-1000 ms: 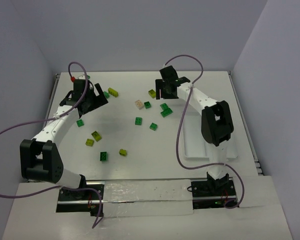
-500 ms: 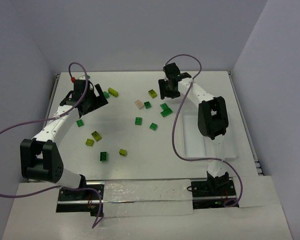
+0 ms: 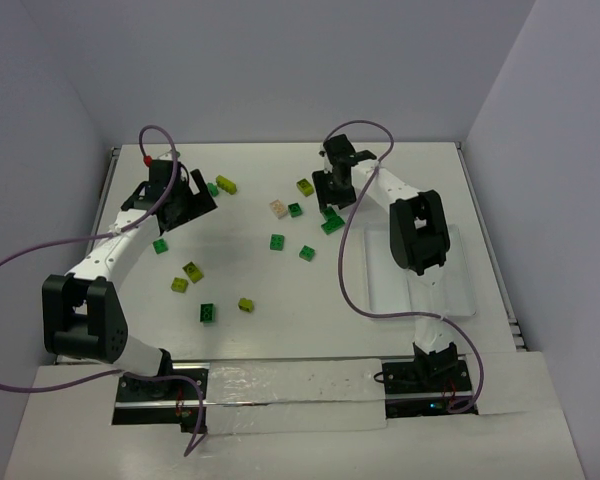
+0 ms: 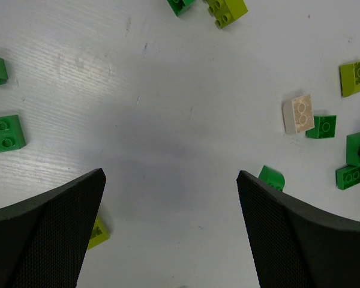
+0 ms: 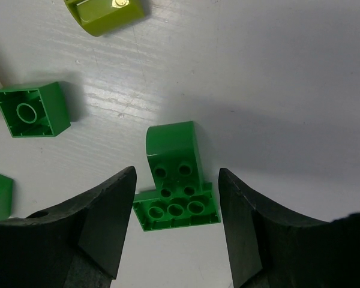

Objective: Sort the legos into containers by color

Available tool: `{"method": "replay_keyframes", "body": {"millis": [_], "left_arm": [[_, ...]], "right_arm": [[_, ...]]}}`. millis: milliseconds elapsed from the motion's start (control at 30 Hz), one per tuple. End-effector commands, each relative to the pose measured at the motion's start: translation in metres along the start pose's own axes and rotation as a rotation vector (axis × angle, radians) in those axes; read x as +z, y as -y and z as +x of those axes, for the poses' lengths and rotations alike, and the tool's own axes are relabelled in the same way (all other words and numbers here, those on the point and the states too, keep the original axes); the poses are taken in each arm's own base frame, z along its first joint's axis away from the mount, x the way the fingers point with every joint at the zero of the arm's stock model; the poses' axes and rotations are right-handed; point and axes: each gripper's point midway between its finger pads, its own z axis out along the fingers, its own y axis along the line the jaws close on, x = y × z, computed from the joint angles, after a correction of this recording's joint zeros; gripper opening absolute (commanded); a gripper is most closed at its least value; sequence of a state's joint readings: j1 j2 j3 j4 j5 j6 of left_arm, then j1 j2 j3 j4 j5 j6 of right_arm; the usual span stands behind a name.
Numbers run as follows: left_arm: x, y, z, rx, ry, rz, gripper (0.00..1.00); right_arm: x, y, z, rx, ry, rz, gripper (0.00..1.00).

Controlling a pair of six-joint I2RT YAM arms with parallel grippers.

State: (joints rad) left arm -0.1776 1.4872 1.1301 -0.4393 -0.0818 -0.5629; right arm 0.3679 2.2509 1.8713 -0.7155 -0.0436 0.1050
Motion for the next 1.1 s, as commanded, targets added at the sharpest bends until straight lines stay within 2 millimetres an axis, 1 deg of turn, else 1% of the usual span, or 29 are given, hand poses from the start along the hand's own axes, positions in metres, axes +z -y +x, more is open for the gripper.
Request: {"method": "replay_keyframes", "body": {"millis": [0,133,200,267,400,467,500,533,567,600,667,733,833,900,933,967,1067], "left_arm": [[-0.003,0.001,-0.008,0.011,0.022,0.000,0.99],[-0.003,0.001,-0.009,0.010,0.023,-0.003,0.99],[-0.004,0.002,-0.010,0.009,0.025,-0.002,0.99],[-0.004,0.001,-0.009,0.008,0.025,-0.002,0.99],[-0.005,0.002,-0.010,0.005,0.025,0.000,0.99],[-0.005,0.002,-0.010,0.008,0.026,-0.001,0.99],[-0.006,0.002,-0.010,0.008,0.027,0.001,0.99],[-0.006,0.002,-0.010,0.007,0.028,0.002,0.99],[-0.007,0.003,-0.010,0.006,0.028,0.005,0.99],[-0.007,0.004,-0.010,0.006,0.026,0.010,0.99],[-0.008,0.006,-0.010,0.004,0.024,0.022,0.99],[-0.008,0.007,-0.008,0.006,0.016,0.034,0.99],[-0.009,0.009,-0.009,0.007,0.020,0.040,0.99],[-0.011,0.008,-0.011,0.010,0.027,0.033,0.99],[-0.012,0.006,-0.014,0.007,0.039,0.021,0.99],[-0.013,0.006,-0.016,0.003,0.043,0.014,0.99],[-0.019,0.011,-0.021,0.005,0.059,0.039,0.99]], "right_arm": [[0.004,-0.003,-0.001,-0.044,-0.006,0.012,0.60],[0.009,-0.003,0.003,-0.060,-0.027,0.032,0.59],[0.012,-0.007,0.006,-0.076,-0.038,0.032,0.55],[0.013,-0.010,0.007,-0.080,-0.040,0.032,0.48],[0.010,-0.007,0.003,-0.068,-0.021,0.054,0.39],[0.002,-0.010,-0.007,-0.052,0.021,0.046,0.30],[-0.004,-0.012,-0.012,-0.048,0.042,0.041,0.29],[-0.013,-0.014,-0.021,-0.030,0.077,0.031,0.23],[-0.019,-0.017,-0.027,-0.019,0.102,0.022,0.19],[-0.023,-0.019,-0.030,-0.016,0.114,0.013,0.19],[-0.040,-0.029,-0.046,0.000,0.173,-0.031,0.19],[-0.048,-0.035,-0.055,0.021,0.199,-0.055,0.18],[-0.062,-0.038,-0.063,0.048,0.239,-0.069,0.17],[-0.076,-0.039,-0.072,0.065,0.283,-0.074,0.17],[-0.083,-0.041,-0.074,0.072,0.303,-0.080,0.18],[-0.082,-0.040,-0.073,0.075,0.303,-0.080,0.18],[-0.100,-0.036,-0.071,0.103,0.339,-0.073,0.18]]}}
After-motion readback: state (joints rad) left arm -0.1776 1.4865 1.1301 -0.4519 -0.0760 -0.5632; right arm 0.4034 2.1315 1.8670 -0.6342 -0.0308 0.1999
